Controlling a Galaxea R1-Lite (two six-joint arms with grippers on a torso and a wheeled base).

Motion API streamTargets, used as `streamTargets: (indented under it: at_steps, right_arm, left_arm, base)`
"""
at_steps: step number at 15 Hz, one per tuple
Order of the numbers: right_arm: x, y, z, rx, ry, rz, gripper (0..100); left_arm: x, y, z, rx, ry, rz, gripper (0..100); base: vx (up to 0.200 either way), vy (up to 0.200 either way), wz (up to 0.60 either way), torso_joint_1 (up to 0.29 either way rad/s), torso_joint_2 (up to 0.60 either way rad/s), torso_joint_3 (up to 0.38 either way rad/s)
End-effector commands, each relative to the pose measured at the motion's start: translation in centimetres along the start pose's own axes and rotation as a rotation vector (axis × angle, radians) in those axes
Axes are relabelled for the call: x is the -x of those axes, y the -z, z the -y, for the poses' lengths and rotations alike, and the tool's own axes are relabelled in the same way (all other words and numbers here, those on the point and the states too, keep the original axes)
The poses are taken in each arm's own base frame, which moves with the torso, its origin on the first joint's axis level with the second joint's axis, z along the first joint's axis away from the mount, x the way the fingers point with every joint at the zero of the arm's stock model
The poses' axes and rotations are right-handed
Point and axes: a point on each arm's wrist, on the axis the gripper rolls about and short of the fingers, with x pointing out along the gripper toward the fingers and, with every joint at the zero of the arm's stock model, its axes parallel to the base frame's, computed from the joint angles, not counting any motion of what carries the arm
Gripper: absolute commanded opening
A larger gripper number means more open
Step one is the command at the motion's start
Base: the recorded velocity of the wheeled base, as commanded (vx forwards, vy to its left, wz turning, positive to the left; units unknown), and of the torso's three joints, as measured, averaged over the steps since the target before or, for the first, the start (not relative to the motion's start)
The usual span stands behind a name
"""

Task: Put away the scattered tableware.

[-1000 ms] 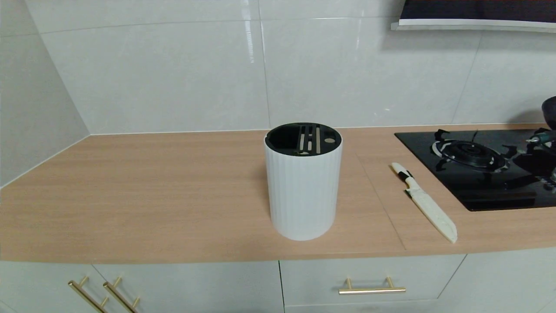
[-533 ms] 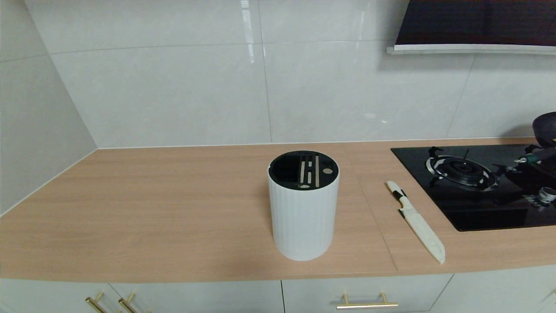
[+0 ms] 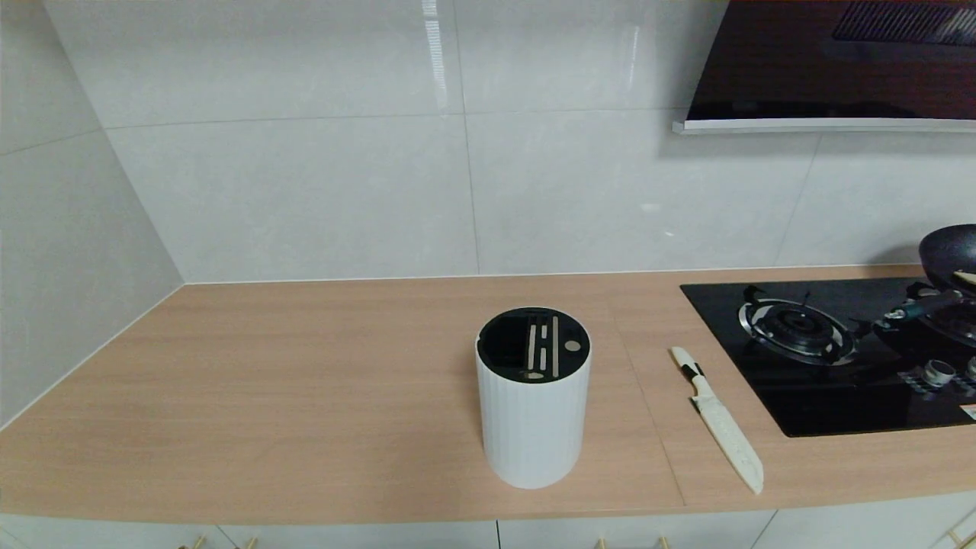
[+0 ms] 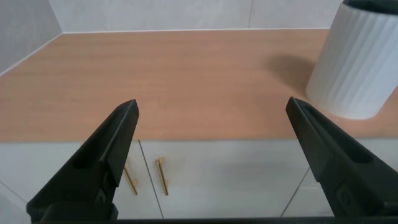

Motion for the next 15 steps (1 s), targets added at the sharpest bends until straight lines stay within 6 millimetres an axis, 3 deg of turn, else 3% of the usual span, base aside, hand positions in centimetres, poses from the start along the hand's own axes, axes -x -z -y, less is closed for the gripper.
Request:
streamTargets:
  at_steps: [1,7,15]
  right_arm:
    - [-0.01,0.0,0.0,0.0,0.0,-0.001,100]
    - [-0.01,0.0,0.0,0.0,0.0,-0.001,100]
    - [-0.1,-0.25,-0.01,0.042,-0.002,-0.012,100]
  left_arm:
    - [0.0,0.01,0.0,0.0,-0.001,0.0,100]
    - [0.0,0.01,0.0,0.0,-0.001,0.0,100]
    - [0.0,0.01,0.0,0.0,-0.001,0.0,100]
  base:
    - [0.0,0.0,0.0,0.193,-0.39,-0.217]
    - [0.0,0.0,0.0,0.176,-0.36,-0.191]
    - [0.0,0.0,0.0,0.004,-0.01,-0.005]
